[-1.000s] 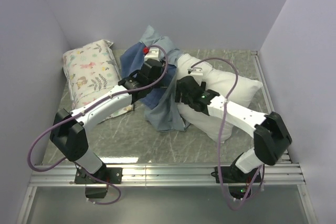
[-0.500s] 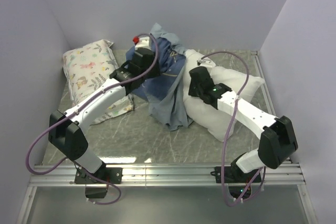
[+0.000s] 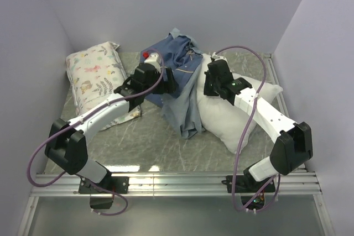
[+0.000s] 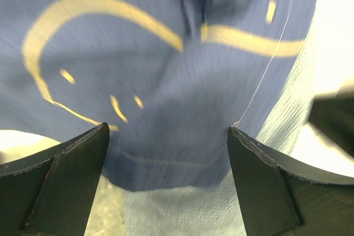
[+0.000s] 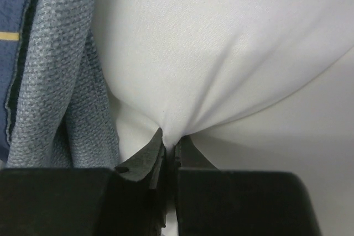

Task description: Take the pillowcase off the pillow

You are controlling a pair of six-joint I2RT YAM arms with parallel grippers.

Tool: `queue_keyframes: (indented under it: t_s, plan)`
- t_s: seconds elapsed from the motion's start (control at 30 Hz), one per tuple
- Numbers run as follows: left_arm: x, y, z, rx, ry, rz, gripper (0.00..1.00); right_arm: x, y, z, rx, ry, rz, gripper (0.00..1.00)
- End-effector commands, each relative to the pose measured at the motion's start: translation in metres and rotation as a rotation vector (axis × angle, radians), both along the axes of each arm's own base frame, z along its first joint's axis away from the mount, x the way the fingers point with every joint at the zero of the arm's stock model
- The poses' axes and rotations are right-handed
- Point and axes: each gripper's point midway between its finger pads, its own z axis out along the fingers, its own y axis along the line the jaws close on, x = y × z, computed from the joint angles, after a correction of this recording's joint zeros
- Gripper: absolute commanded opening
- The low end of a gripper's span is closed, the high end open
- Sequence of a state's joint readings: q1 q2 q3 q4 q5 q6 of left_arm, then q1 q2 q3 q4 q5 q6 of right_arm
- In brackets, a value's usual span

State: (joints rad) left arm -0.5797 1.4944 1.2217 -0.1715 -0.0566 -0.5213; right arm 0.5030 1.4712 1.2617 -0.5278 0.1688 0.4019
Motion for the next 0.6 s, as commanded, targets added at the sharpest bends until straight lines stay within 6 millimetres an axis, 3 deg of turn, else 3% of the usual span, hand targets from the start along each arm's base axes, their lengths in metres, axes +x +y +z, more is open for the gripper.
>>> queue_keyframes:
  t_s: [0.0, 0.07, 0.13, 0.17, 0.2, 0.3, 0.4, 0.43, 0.57]
  plan:
    - [-0.013, -0.036, 0.001, -0.131, -0.040, -0.150, 0.93, 0.008, 0.014, 0.030, 0.062, -0.052, 0.065, 0.00]
    - [-0.005, -0.038, -0.020, -0.112, 0.006, -0.118, 0.90, 0.009, 0.016, 0.032, 0.064, -0.055, 0.073, 0.00]
    - [0.007, -0.038, -0.032, -0.096, 0.032, -0.071, 0.74, 0.011, 0.014, 0.036, 0.063, -0.067, 0.069, 0.00]
    - [0.011, -0.033, -0.037, -0.076, 0.050, -0.030, 0.63, 0.011, 0.013, 0.041, 0.064, -0.084, 0.072, 0.00]
    - [0.022, -0.026, -0.032, -0.061, 0.042, 0.032, 0.37, 0.012, 0.011, 0.044, 0.069, -0.093, 0.069, 0.00]
    - [0.047, 0.002, -0.035, -0.009, 0.056, 0.202, 0.02, 0.018, -0.002, 0.059, 0.108, -0.120, 0.048, 0.00]
    - [0.072, 0.053, -0.037, 0.040, 0.065, 0.405, 0.00, 0.025, -0.020, 0.079, 0.145, -0.158, 0.005, 0.00]
    - [0.082, 0.078, -0.037, 0.036, 0.068, 0.482, 0.00, 0.026, -0.026, 0.083, 0.154, -0.164, -0.009, 0.00]
    - [0.100, 0.148, -0.033, 0.036, 0.044, 0.690, 0.00, 0.025, -0.049, 0.110, 0.174, -0.225, -0.062, 0.00]
